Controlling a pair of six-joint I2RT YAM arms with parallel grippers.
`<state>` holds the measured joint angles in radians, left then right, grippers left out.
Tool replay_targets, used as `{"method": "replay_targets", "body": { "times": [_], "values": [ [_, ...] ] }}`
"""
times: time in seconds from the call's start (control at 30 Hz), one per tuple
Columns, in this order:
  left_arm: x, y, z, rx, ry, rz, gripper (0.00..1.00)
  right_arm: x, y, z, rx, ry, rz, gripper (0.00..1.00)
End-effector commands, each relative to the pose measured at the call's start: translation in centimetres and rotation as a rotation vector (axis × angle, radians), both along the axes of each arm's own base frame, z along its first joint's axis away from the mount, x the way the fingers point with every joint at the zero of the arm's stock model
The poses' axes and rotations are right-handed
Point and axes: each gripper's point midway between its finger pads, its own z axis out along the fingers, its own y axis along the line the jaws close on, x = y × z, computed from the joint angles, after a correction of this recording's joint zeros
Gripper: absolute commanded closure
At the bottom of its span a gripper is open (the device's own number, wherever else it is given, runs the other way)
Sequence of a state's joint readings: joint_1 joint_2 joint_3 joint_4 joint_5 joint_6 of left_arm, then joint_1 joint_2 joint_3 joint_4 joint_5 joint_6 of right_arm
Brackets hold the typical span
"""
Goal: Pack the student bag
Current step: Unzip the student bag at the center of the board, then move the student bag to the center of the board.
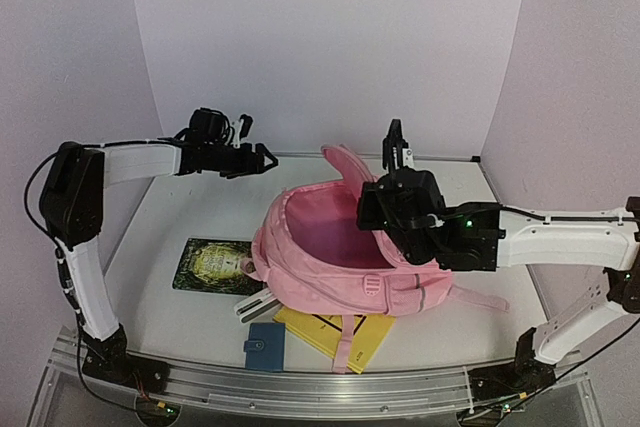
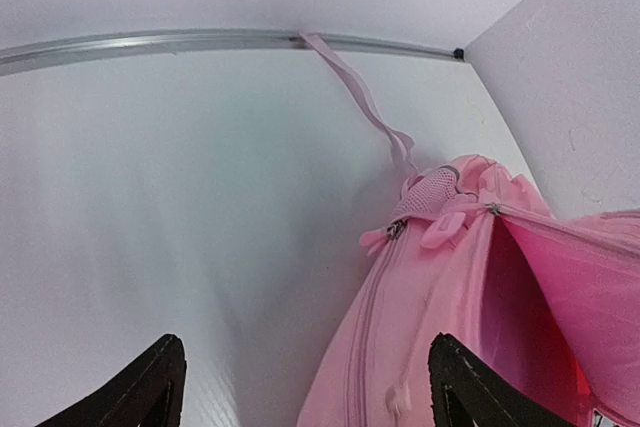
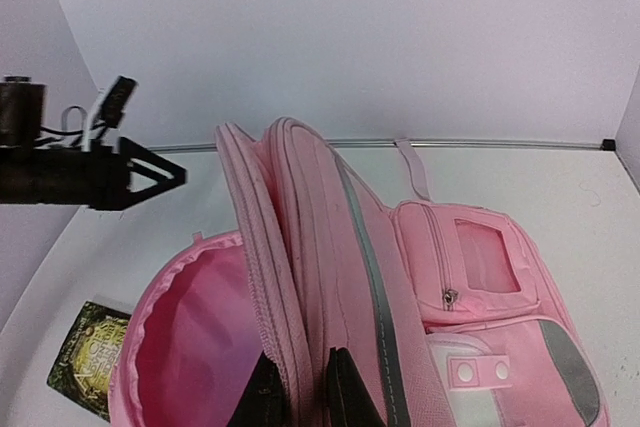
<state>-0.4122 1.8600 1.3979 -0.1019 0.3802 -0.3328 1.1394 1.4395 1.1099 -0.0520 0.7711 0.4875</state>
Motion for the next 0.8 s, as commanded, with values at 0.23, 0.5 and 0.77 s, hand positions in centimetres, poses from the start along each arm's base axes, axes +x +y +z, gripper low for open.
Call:
{"method": "replay_targets", "body": {
  "times": [0.23,0.5,0.77],
  "values": [
    [-10.0,10.9,1.2,0.067,0.075,0.351,0.05,6.0,-3.9,-3.5,-0.045,0.040,-0.234,1.00],
    [-15.3,14.0,-4.0,0.019,0.267,0.483,0.00,4.7,0.3,-5.1,-0.044,0.137,0.016,0.43],
    [-17.4,18.3,-8.6,-0.024,0.397,0.615,0.00,-0.8,9.4,-3.0,0.017,0.154,0.318,0.02]
  ]
}}
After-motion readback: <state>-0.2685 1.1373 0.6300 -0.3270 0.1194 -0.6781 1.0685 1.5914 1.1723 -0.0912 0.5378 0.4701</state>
